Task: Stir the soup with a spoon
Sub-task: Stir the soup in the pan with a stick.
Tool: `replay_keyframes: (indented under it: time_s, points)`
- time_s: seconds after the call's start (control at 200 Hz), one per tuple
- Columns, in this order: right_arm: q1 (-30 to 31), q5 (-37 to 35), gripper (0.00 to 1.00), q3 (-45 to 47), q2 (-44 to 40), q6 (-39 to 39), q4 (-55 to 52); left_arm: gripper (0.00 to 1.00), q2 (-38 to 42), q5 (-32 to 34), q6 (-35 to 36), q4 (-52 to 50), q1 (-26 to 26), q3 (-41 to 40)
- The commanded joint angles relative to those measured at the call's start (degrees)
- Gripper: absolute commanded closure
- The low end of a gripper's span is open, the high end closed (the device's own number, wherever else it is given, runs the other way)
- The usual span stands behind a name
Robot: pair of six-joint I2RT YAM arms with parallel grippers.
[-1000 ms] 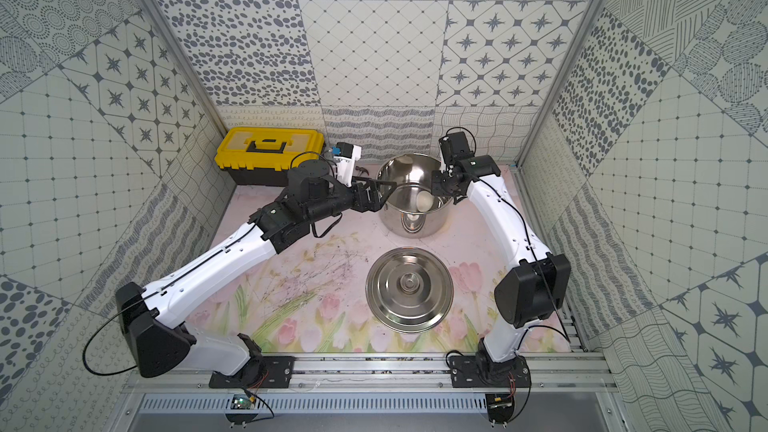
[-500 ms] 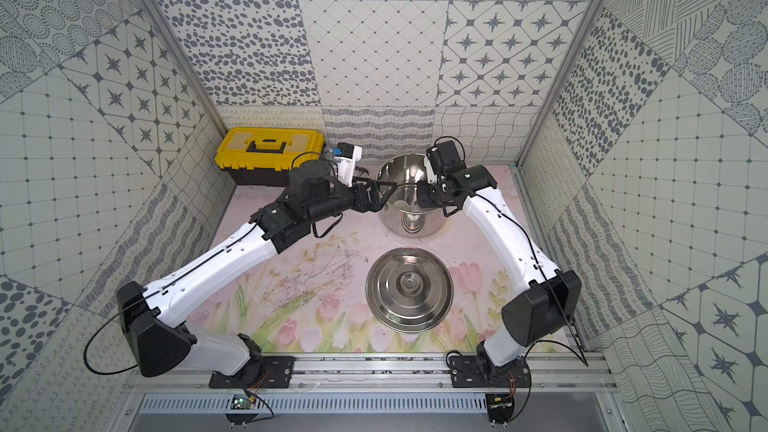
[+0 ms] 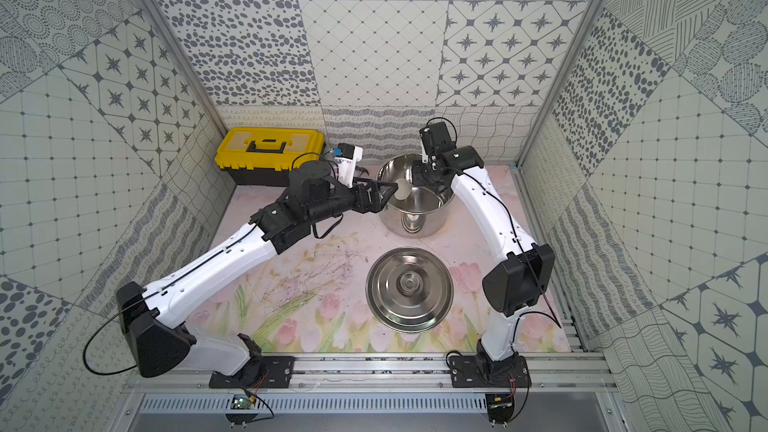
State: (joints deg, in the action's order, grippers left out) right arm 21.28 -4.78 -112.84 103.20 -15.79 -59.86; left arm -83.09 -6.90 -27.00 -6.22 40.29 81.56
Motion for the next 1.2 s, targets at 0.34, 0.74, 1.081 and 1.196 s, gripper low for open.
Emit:
replay_keyframes:
  time_s: [0.34,0.74,1.081,1.196]
  points:
    - [-4.69,-1.27,1.00,7.67,-8.91,3.93,0.35,0.00,-0.03,-0.13,1.43,3.38,0.09,0.46]
    - [-0.45,3.66,1.00,19.05,-17.25,-1.99,1.00,0.01,-1.63,-0.78,1.10,3.61,0.10,1.32]
    - [3.15,3.20,1.00,11.81,-9.92,-3.64,3.08,0.00,-1.18,-0.28,-0.06,2.38,0.12,1.12]
    - [3.12,1.62,1.00,7.84,-6.90,-2.73,3.02,0.00,-1.01,-0.30,-0.42,2.28,0.16,0.97]
